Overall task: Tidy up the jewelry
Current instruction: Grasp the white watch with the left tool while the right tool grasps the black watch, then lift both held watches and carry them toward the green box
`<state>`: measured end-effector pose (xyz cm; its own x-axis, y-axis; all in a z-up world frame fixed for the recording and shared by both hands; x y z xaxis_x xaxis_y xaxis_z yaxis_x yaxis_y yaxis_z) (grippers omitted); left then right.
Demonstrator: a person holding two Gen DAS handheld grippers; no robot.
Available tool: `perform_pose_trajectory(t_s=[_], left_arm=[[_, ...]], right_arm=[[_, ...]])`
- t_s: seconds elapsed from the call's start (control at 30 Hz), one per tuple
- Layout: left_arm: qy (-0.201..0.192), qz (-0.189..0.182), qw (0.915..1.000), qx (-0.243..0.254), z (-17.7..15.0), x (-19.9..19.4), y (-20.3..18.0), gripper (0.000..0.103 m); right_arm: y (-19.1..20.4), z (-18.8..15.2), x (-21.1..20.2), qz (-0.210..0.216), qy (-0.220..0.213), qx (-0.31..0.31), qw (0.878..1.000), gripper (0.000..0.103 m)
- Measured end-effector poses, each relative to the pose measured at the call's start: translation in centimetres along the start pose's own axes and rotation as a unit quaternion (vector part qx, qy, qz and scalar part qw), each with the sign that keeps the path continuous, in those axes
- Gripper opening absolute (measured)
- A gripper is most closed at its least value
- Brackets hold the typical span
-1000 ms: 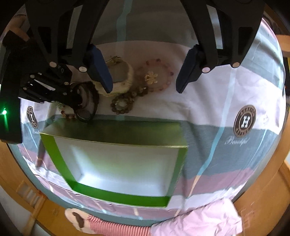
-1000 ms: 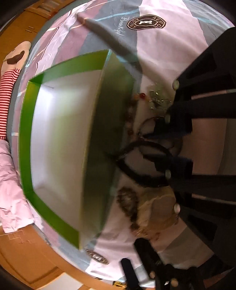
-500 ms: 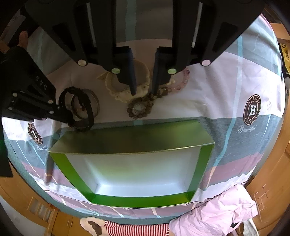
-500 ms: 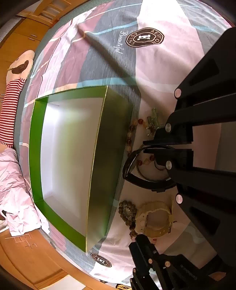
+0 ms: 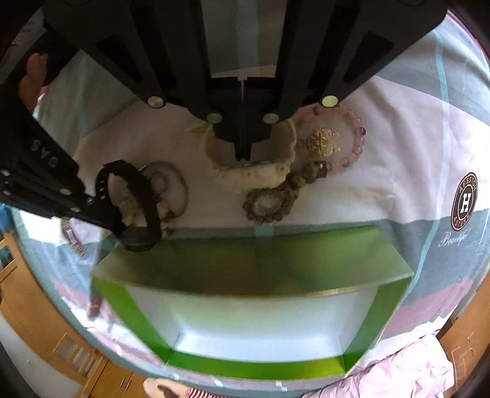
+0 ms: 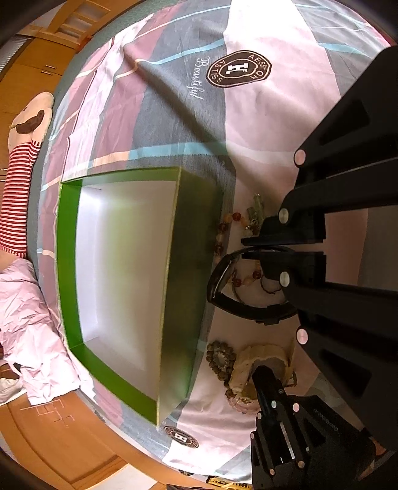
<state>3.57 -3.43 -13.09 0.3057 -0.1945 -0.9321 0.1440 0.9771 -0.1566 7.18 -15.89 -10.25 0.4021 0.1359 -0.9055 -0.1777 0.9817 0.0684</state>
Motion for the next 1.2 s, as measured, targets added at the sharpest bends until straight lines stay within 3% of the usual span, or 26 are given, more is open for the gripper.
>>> perform_pose_trajectory(t_s=[0.23, 0.37, 0.43, 0.5, 0.57, 0.63, 0.67, 0.8, 1.03, 1.17, 1.2], left_arm=[[-0.042, -0.077, 0.9952, -0.043, 1.5, -3.3, 0.8, 0.000], [-0.013, -0.073, 0.9959, -0.052, 1.0, -1.9, 1.0, 0.002], [0.000, -0.062, 0.9972, -0.042, 0.5, -1.2, 0.5, 0.014], [0.008, -0.045, 0.9987, -0.022, 0.1, -0.6, -0.2, 0.038], [0.013, -0.031, 0.9994, -0.010, -0.1, 0.0, -0.5, 0.044], [0.024, -0.025, 0.9994, -0.007, -0.3, 0.9, -0.7, 0.024], [0.030, -0.030, 0.9990, -0.010, -0.3, 1.3, -0.7, 0.000], [0.028, -0.014, 0.9993, -0.020, 0.1, 1.6, -0.3, 0.000], [-0.051, -0.051, 0.9973, -0.015, 1.7, -3.2, -0.5, 0.000], [-0.017, -0.054, 0.9980, -0.030, 1.2, -1.4, 0.0, 0.001], [-0.009, -0.046, 0.9985, -0.030, 0.8, -0.8, 0.1, 0.007]], right_arm=[[-1.3, 0.9, -1.9, 0.002, -0.024, 0.014, 1.000, 0.003], [-1.6, 0.7, -1.6, 0.006, -0.016, 0.021, 1.000, 0.003], [-1.4, 0.3, -1.1, 0.007, -0.004, 0.018, 1.000, 0.004], [-0.9, 0.0, -0.5, 0.004, 0.006, 0.011, 1.000, 0.005], [-0.6, -0.4, -0.2, 0.002, 0.012, 0.005, 1.000, 0.005], [-0.4, -0.5, 0.0, 0.002, 0.015, 0.001, 1.000, 0.005], [-0.3, -0.5, 0.1, 0.003, 0.016, 0.000, 1.000, 0.005], [-0.3, -0.4, 0.2, 0.002, 0.015, -0.001, 1.000, 0.005], [-0.6, 1.1, -2.1, 0.010, -0.020, 0.005, 1.000, 0.005], [-1.0, 1.4, -2.5, 0.010, -0.027, 0.010, 1.000, 0.005], [-1.1, 1.3, -2.3, 0.010, -0.024, 0.011, 1.000, 0.005]])
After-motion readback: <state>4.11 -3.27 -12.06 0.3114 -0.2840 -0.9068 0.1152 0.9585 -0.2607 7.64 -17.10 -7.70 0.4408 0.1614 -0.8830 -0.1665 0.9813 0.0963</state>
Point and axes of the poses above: each gripper's, at about its wrist camera, not at the fingertips, and x roughly the way its jaws point, y to its left, z to its top, the point moved 8 cm from there along x, roughly the way its jaws point, and after that the axes turned 3 degrees about y, right-handed, at the moved point
